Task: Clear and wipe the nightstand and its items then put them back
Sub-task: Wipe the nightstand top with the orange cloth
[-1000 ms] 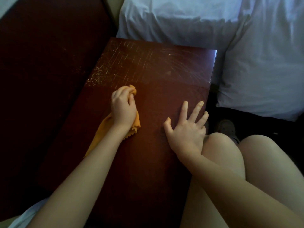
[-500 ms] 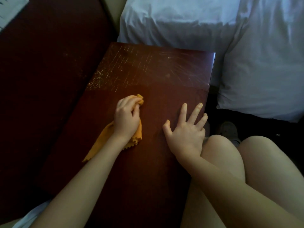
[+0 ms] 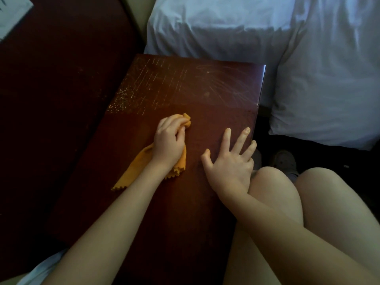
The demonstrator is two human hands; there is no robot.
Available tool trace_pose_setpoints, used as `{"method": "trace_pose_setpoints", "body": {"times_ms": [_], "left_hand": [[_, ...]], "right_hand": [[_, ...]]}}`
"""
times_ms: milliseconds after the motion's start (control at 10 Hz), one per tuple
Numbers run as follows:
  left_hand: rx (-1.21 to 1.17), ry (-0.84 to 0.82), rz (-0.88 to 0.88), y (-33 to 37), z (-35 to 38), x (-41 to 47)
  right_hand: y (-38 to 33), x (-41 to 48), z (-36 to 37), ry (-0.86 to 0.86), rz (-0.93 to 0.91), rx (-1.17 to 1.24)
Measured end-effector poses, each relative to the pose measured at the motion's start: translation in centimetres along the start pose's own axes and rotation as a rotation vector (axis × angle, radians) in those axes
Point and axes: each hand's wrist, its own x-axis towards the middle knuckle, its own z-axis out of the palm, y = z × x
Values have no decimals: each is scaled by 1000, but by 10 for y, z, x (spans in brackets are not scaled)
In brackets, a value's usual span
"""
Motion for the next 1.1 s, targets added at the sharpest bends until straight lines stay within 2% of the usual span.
{"method": "trace_pose_setpoints", "body": {"times_ms": [300, 500, 700, 800, 900, 1000, 1100], "left_hand": [[1, 174, -291, -10, 5, 23], [-17, 87, -113, 15, 21, 30], [-25, -53, 104, -1, -1, -2], [16, -11, 40, -14, -7, 1], [11, 82, -123, -13, 0, 18], [-3, 147, -216, -3, 13, 36], [-12, 137, -186, 11, 23, 45]], "right_hand": [[-1, 0, -1, 2, 12, 3], [0, -1, -2, -2, 0, 12], [0, -1, -2, -4, -4, 19], [-1, 0, -2, -6, -3, 19], [0, 0, -2, -12, 1, 20], [1, 0, -2, -10, -1, 23], [-1, 0, -1, -1, -1, 19]]}}
